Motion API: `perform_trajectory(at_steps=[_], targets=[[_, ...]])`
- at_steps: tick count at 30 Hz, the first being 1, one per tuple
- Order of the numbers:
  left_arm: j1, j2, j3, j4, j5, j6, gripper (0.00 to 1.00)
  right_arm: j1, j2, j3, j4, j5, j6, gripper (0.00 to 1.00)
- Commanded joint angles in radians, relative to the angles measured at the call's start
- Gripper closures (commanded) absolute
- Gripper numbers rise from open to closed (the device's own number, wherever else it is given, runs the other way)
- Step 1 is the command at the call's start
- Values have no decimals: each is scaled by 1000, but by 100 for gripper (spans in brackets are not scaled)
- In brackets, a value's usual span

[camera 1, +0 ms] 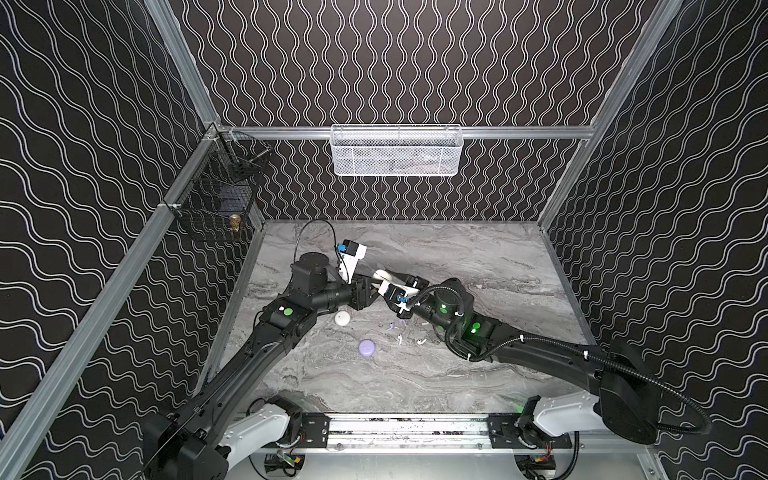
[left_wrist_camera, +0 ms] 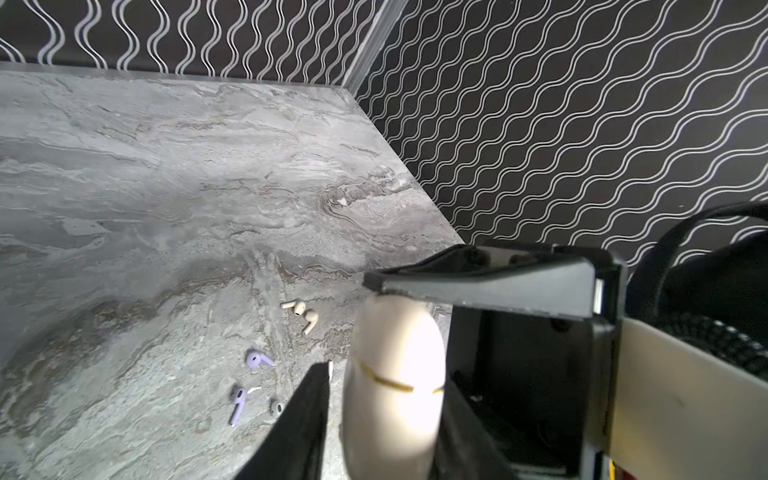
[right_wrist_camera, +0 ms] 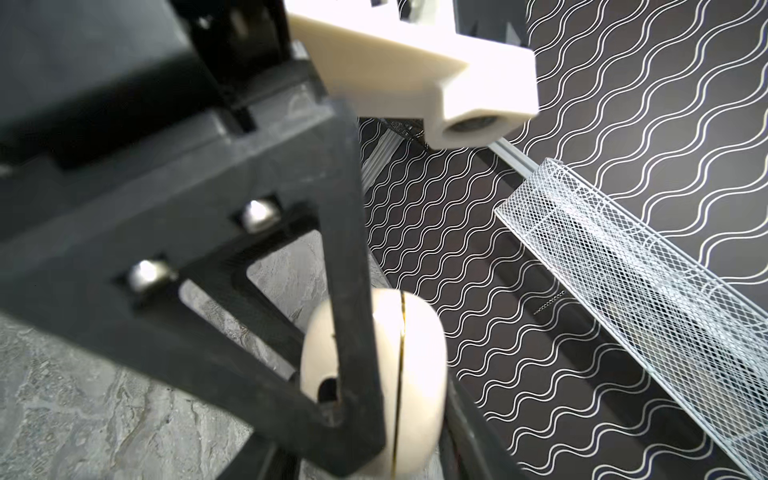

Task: Insert the wireless bluetooth earbuds into the charging case
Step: 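Grasp the cream case with the left gripper beside the right gripper, then hold the case in the left gripper while the right gripper pries its lid open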

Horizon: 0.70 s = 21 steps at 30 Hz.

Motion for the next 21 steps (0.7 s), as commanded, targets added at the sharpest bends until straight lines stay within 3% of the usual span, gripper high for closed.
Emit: perform_trajectory(at_steps=[1, 7, 8, 9, 12, 13, 17, 21], targets=[[-1, 0, 2, 25, 10, 2, 64, 3, -2, 7, 61, -2, -10, 77], [-1, 1, 3, 32, 21, 6, 75, 4, 8, 4, 76, 0, -12, 75], [-1, 1, 6, 28, 22, 11, 79, 5, 7, 1, 79, -2, -10, 66], [-1, -1, 7, 26, 23, 17, 83, 4, 3, -4, 83, -10, -8, 50], [0, -21, -19, 88, 17, 45, 96, 4, -13, -38, 121, -27, -2, 29], [-1, -23, -24, 108, 10, 54, 100, 6, -21, -54, 139, -30, 0, 25], [-1, -13, 27, 132, -47, 162, 100, 6, -70, -123, 198, -61, 19, 16], [0, -26, 43, 156, -95, 314, 100, 6, -153, -204, 251, -73, 68, 13]])
